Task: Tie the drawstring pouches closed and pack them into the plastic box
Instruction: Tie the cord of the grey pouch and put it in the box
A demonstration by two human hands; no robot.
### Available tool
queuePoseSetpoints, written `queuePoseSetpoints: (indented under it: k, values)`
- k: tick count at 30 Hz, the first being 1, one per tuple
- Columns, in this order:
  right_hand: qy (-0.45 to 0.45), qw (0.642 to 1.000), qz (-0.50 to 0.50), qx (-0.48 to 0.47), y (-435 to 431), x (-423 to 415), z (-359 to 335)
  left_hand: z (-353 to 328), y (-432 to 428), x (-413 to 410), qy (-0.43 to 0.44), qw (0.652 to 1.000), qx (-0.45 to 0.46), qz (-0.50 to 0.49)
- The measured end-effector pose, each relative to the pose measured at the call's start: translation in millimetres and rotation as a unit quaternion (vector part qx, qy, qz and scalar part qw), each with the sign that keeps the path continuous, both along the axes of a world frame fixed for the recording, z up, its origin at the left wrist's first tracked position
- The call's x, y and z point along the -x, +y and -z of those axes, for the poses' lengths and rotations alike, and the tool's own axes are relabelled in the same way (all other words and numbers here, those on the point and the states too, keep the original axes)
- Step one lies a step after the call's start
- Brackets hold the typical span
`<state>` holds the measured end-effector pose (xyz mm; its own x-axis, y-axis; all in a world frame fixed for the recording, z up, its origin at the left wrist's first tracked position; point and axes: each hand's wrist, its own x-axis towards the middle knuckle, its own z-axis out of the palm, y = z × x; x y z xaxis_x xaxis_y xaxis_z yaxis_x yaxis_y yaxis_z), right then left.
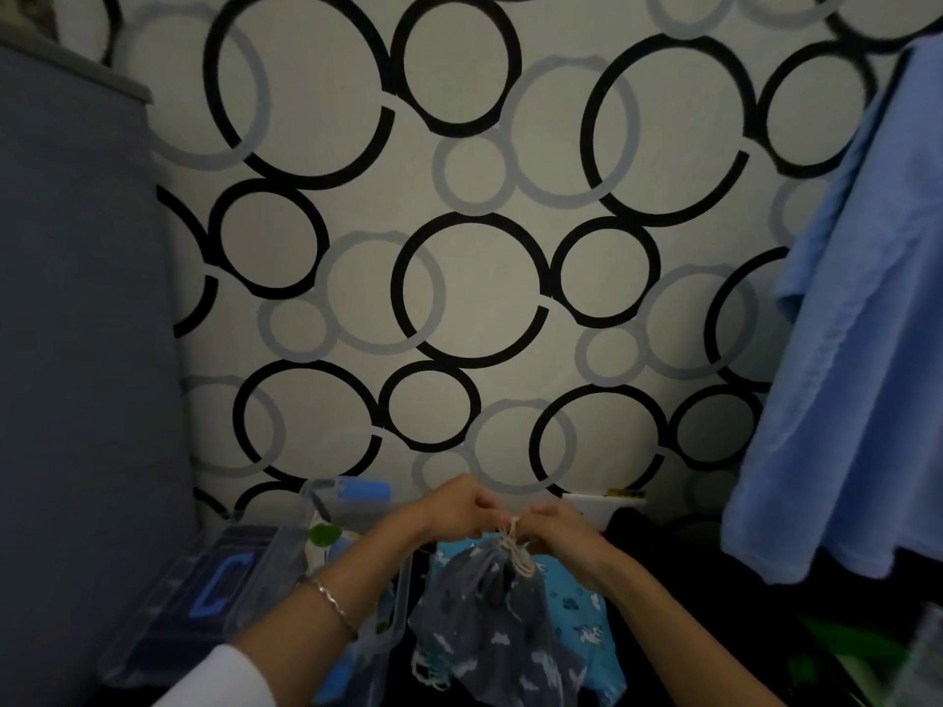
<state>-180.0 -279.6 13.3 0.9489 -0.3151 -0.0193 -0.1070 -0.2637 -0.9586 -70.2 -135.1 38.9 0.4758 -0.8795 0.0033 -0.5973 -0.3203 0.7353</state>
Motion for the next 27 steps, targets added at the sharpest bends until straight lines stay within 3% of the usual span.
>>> queuePoseSetpoints:
  k: [4, 8, 13, 18, 23, 27]
  values:
    - [-0.072, 0.991, 0.082, 0.083, 5.2, -1.6, -1.9, 1.8, 0.9, 1.3, 0.084, 0.996, 0.019, -0.01]
    - [-0.091, 0.983, 0.064, 0.148, 7.5, 2.1, -7.9, 5.6, 2.1, -0.6, 0.157, 0.987, 0.043, -0.018]
    - [-0.086, 0.988, 0.036, 0.123, 7.3, 7.1, -8.8, 6.8, 1.6, -2.6, 0.188, 0.981, 0.042, -0.029]
    - [-0.048, 0.992, 0.028, 0.109, -3.1, 10.3, -12.3, 6.1, 7.5, -8.1, 0.176, 0.982, 0.057, -0.019]
    - [0.001, 0.999, 0.039, 0.025, -23.8, 18.6, -5.4, 4.8, 19.2, -19.4, 0.041, 0.999, 0.02, -0.002]
    - [0.043, 0.998, 0.009, 0.032, -34.3, 31.0, -2.1, 9.1, 23.2, -20.7, 0.006, 1.0, -0.003, -0.008]
